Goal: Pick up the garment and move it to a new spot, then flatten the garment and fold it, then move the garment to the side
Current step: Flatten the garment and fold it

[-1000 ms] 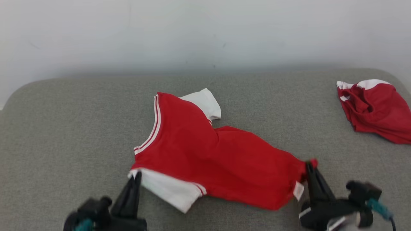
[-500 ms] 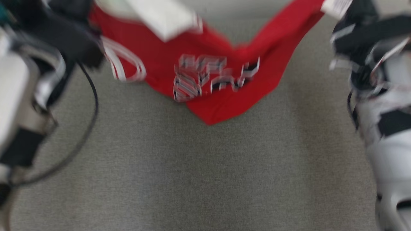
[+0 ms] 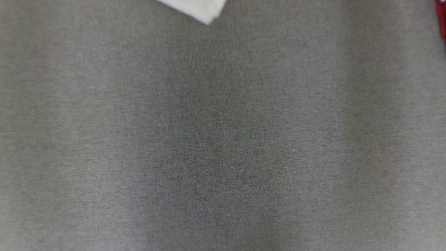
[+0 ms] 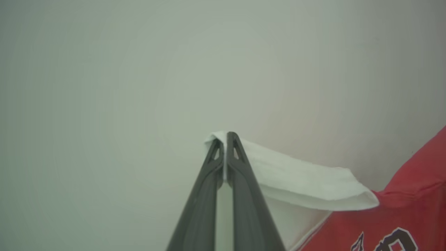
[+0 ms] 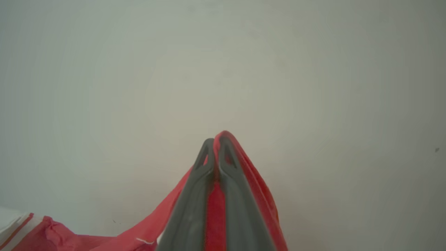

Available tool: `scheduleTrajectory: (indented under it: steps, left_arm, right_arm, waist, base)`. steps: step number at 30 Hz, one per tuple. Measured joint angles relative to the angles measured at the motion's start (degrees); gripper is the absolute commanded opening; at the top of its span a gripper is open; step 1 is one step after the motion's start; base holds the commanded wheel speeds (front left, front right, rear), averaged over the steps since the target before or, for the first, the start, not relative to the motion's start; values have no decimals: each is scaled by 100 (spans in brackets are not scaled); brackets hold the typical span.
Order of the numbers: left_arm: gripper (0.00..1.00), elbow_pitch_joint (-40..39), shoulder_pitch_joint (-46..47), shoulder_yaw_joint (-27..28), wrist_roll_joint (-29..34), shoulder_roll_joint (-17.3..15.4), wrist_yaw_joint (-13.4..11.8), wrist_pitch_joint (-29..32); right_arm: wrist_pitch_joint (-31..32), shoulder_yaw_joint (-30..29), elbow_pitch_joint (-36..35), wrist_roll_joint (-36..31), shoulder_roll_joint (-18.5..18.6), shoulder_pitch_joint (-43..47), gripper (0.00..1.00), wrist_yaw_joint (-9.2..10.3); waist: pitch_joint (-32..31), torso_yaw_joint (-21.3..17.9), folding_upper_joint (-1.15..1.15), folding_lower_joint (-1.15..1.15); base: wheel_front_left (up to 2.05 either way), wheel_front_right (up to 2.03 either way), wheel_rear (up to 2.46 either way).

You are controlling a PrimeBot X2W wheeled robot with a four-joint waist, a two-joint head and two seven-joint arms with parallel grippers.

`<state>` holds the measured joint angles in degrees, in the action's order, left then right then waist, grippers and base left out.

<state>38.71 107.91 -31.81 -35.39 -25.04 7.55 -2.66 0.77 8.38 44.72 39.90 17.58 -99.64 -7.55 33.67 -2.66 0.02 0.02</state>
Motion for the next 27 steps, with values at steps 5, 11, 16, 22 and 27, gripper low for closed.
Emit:
scheduleTrajectory:
  steps: [5,11,16,22,27]
  left_arm:
    - [0,526,814,-314,-45,207,0,-209]
    - [0,933,1441,-552,-54,381,-1,-401]
    - [0,1204,1861,-823,-99,450,-1,-558]
    - [0,1407,1909,-1167,-365,445,-1,-590]
    - [0,1448,1868,-1310,-667,359,-1,-751]
  right_arm:
    - [-12,168,303,-149,-7,-680,0,0]
    - [-85,249,667,-292,-10,-1109,0,0]
    - [-187,402,947,-367,-15,-1350,0,0]
    - [-278,543,1263,-364,51,-1541,0,0]
    - [-277,695,1357,-232,147,-1558,0,0]
  waist:
    - [313,10,0,-1]
    - [416,105,0,-1]
    - [451,180,-1,-3]
    - [496,208,-1,-3]
    - [613,205,-1,-2]
  base:
    - [0,0,0]
    - [0,0,0]
    - [0,0,0]
    - [0,0,0]
    - [0,0,0]
